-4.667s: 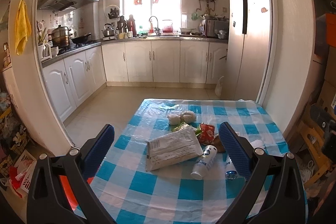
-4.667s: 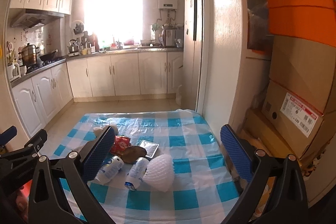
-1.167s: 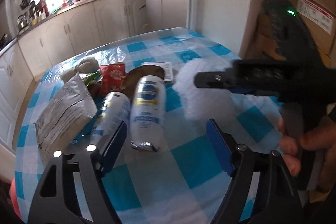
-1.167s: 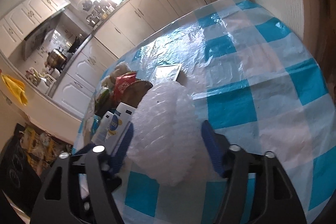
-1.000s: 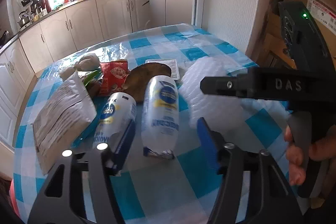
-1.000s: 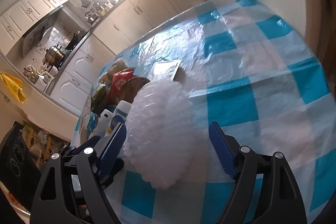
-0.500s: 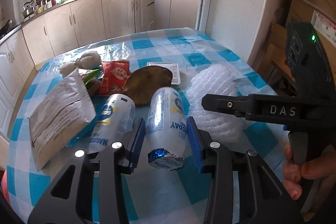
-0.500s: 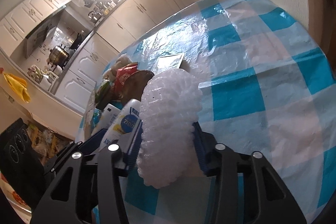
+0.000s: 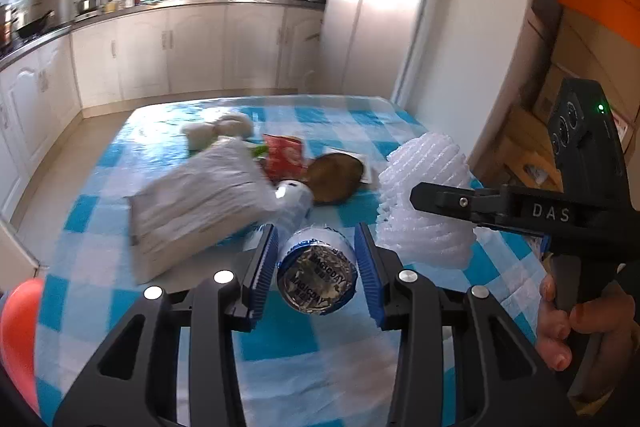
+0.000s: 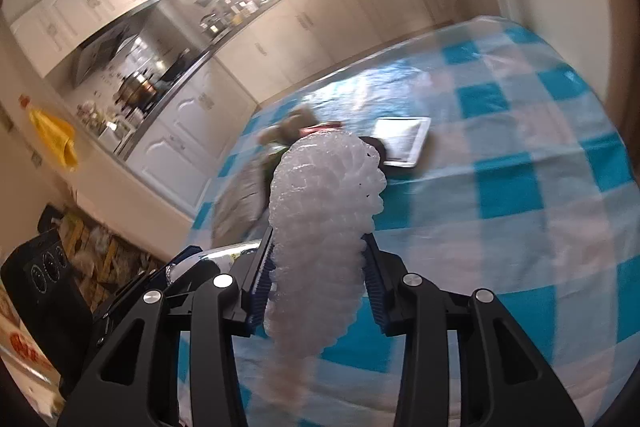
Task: Collect trash
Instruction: 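Carry both held items over the red bucket and open both tools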
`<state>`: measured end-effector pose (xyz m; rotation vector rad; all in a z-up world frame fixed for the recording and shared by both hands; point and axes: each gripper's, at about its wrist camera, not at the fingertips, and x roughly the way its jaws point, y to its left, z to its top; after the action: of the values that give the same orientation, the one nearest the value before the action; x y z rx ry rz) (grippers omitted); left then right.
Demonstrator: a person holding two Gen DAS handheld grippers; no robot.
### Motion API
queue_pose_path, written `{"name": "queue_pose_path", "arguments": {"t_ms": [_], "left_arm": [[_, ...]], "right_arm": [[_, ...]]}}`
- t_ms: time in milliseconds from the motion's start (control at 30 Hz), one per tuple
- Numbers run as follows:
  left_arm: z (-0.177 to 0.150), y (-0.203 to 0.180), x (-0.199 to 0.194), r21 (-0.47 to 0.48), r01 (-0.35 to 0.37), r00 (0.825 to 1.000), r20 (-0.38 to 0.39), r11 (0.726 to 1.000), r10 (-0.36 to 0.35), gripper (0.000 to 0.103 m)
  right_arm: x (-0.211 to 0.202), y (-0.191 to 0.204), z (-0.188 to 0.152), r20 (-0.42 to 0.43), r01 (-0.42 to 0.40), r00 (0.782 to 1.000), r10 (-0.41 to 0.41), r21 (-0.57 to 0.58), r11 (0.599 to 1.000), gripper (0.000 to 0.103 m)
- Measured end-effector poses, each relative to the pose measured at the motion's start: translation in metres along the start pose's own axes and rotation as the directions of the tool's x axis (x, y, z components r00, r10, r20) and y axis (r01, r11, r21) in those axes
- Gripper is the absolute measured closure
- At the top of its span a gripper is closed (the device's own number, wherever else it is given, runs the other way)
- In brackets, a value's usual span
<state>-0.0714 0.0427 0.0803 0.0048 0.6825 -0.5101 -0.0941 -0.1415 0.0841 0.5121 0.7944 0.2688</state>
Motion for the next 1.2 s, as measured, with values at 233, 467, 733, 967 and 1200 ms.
{"name": "queue_pose_path", "arguments": {"t_ms": [233,467,733,967,1200], "left_arm": [[-0.006,0.053,-0.058,-0.082,-0.079,0.994,0.063,0.994,0.084,0.062],[-0.03,0.138,-0.117,-0.188,-0.28,0.954,0.058,0.941,0.296,0.062],[-0.08,0.245,-0.132,-0.341,-0.482,0.871,-0.084,0.807,0.485,0.062],[-0.118,0.305,-0.116,-0.453,-0.495,0.864,-0.167,0.741,0.475,0.061],[-0.132,0.321,-0.114,-0.494,-0.515,0.848,-0.172,0.701,0.501,0.024]], "right_arm": [[0.024,0.074,-0.008,-0.074,-0.088,0.994,0.08,-0.114,0.99,0.061],[0.079,0.178,-0.025,-0.223,-0.249,0.955,0.196,-0.247,0.936,0.061],[0.169,0.283,-0.058,-0.401,-0.358,0.894,0.2,-0.371,0.857,0.053],[0.228,0.325,-0.09,-0.469,-0.35,0.876,0.111,-0.461,0.815,0.032],[0.235,0.331,-0.091,-0.423,-0.307,0.901,0.092,-0.477,0.824,0.02]]}}
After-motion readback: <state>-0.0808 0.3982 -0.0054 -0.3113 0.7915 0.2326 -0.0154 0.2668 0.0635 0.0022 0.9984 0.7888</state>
